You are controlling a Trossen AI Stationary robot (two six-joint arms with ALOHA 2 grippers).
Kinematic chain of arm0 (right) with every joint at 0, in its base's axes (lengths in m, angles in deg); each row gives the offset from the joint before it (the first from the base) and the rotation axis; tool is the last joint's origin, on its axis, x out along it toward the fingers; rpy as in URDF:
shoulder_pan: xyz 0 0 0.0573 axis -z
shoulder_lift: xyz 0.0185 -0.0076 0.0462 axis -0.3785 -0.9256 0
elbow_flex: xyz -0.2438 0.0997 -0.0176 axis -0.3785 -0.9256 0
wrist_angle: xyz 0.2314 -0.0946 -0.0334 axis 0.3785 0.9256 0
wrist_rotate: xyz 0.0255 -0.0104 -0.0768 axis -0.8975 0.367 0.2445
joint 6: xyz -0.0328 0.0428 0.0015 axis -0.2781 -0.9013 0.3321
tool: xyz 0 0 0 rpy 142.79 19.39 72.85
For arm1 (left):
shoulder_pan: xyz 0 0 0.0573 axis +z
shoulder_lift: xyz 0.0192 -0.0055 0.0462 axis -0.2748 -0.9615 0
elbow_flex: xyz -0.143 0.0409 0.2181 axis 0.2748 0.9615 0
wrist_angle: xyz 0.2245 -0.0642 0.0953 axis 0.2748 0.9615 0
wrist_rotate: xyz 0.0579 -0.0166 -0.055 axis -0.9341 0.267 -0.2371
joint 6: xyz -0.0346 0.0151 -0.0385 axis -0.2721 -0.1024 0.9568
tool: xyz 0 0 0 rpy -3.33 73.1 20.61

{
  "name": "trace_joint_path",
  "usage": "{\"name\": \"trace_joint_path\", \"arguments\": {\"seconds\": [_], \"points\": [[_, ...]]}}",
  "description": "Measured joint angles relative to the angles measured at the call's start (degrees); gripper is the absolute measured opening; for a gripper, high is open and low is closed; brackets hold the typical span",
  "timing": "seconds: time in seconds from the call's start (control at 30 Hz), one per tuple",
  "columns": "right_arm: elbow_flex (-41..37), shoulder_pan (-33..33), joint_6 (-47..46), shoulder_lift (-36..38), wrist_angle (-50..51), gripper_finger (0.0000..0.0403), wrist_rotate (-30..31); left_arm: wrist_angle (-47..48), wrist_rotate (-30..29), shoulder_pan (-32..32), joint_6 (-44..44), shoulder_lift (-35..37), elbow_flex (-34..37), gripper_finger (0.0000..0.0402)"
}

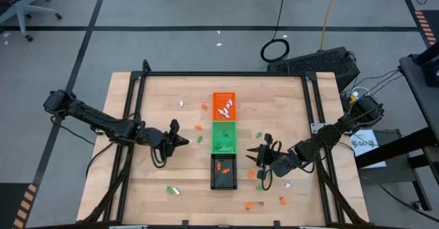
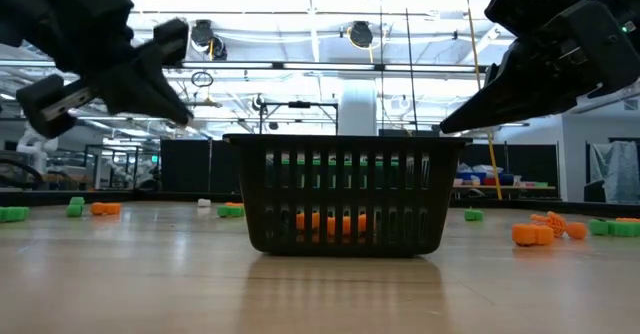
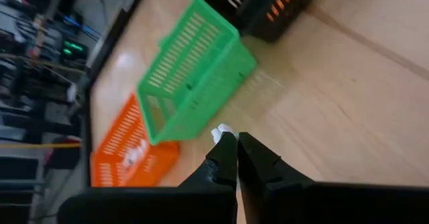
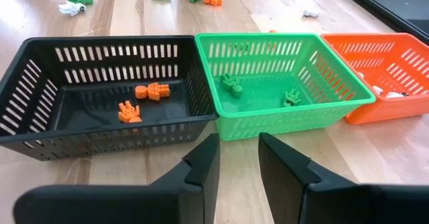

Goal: Sort Halloween decoration
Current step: Put the white skeleton toy into the orange bin

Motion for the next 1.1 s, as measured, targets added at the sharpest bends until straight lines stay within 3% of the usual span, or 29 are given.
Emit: {"name": "trace_joint_path", "arguments": {"seconds": [0.3, 0.73, 0.83, 1.1], "points": [[0.0, 0.0, 0.0, 0.0, 0.0, 0.0089, 0.0, -5.5, -5.4, -2.0, -7.5, 2.9, 0.0, 0.0000], [0.0, 0.0, -0.1, 0.0, 0.0, 0.0089, 0.0, -9.0, -6.1, -2.0, -11.2, 6.9, 0.0, 0.0000], [0.0, 0.0, -0.1, 0.0, 0.0, 0.0089, 0.0, -11.3, -5.7, -2.0, -6.6, 6.9, 0.0, 0.0000], [0.0, 0.0, -0.4, 0.0, 0.0, 0.0089, 1.3, -17.8, -5.5, -2.0, 17.9, 6.9, 0.0, 0.0000]]}}
